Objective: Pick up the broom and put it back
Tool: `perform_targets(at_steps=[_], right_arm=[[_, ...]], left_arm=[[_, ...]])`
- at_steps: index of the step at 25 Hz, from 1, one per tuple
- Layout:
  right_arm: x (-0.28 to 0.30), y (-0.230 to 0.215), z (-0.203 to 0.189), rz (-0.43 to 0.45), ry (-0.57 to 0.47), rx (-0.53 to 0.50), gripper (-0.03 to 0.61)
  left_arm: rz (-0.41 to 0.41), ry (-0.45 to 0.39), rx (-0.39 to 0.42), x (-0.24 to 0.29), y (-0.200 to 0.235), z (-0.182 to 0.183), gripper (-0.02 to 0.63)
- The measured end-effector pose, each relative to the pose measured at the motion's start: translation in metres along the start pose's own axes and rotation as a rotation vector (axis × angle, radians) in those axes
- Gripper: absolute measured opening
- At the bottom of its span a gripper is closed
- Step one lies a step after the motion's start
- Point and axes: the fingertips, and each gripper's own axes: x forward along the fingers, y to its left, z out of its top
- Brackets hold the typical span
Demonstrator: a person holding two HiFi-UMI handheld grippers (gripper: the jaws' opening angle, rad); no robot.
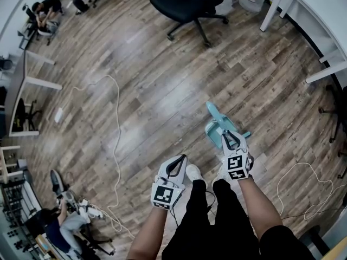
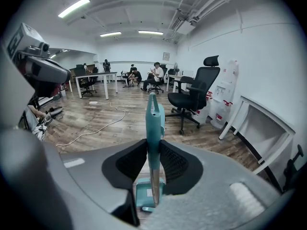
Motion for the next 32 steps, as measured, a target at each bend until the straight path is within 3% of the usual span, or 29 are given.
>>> perform_targets(at_steps=[32], right_arm=[[-0.096, 0.011, -0.055, -0.051, -0.008, 0.054, 0.087]], left_arm=[[-0.095, 0.004, 0.074, -0.004, -0.054, 0.013, 0.018]])
